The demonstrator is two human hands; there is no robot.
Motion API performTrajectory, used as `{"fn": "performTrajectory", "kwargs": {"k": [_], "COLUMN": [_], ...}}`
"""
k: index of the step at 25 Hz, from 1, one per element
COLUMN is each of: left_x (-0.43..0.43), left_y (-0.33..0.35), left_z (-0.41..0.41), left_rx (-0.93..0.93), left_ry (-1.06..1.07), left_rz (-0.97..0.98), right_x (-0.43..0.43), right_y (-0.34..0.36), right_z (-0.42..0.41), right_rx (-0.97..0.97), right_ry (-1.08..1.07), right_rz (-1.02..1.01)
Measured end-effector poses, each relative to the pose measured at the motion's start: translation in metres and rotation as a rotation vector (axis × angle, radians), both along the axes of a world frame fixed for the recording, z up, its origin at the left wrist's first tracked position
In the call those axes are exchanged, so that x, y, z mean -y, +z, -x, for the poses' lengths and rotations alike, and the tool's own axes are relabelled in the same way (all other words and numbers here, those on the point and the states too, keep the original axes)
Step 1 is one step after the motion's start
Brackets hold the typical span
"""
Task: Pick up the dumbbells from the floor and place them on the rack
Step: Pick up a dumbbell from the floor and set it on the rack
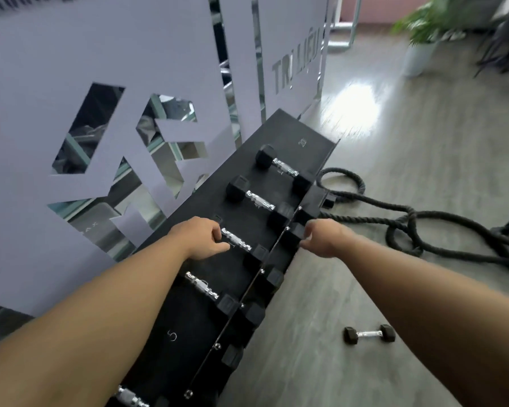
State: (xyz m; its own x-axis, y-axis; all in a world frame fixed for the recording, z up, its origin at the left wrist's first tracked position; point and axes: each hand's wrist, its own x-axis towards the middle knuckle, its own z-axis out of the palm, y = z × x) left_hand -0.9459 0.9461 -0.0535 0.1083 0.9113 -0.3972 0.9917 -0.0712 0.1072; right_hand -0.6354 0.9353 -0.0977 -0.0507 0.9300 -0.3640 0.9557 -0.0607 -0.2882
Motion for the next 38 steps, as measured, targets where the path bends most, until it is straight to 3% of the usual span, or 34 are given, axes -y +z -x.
{"fn": "performTrajectory", "kwargs": {"k": [7,15,23,31,38], "left_x": [0.033,0.070,0.051,-0.025,-0.063], "left_y": [0.062,0.027,-0.087,-0.212,-0.379], "left_z": [-0.184,-0.369,-0.441,-0.496,-0.520], "left_rx": [-0.003,0.051,0.095,0.147,0.256], "left_ry": [-0.152,-0.326,-0.342,-0.225,0.149], "left_rz": [-0.077,-0.135,0.068,0.256,0.385], "right_x": [0.051,0.134,0.154,0.077,0.012], "right_y": [0.087,0.060,-0.052,-0.164,-0.341], "right_z": [-0.184,-0.329,-0.374,-0.415,-0.445], "right_rx": [0.070,0.107,0.086,-0.046,-0.170], "right_ry": [-0.057,-0.231,-0.367,-0.493,-0.480], "right_rz": [-0.125,-0.055,0.136,0.268,0.436]}}
